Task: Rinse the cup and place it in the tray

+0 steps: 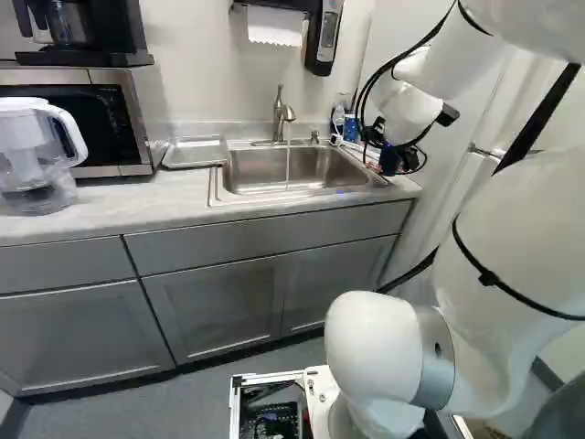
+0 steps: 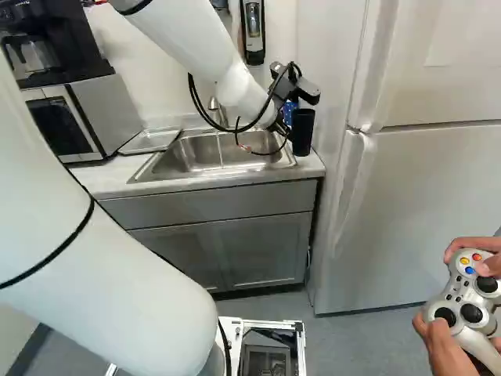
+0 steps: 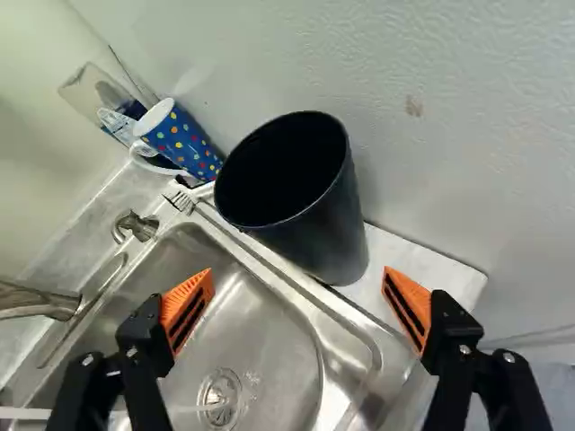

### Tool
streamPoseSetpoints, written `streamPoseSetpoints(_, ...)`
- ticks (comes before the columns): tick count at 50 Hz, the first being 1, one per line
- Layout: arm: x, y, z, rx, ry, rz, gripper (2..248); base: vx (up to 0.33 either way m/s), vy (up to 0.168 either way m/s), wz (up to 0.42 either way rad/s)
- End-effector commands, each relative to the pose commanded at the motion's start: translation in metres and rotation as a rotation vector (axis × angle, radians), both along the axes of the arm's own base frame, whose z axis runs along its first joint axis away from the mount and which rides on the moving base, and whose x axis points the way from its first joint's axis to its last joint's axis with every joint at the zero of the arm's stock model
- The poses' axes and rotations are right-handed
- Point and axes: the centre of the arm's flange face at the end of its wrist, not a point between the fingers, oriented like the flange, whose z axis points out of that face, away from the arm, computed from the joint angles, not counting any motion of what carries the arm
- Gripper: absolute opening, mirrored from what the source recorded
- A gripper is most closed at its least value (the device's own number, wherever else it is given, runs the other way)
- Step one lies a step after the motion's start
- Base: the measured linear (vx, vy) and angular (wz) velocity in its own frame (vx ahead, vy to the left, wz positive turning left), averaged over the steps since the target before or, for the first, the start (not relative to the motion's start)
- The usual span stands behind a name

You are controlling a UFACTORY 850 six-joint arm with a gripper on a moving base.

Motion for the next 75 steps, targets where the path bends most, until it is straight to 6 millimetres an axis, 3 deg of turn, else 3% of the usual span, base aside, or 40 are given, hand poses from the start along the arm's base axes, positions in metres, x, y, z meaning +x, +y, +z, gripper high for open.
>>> streamPoseSetpoints(46,-0.0012,-0.0007,-0.0011,-0.24,0.139,0.174,247,0.0,0.0,0.0)
streamPoseSetpoints(75,-0.001,-0.001,-0.0013,-0.213,0.13,0.152,247,0.0,0.0,0.0)
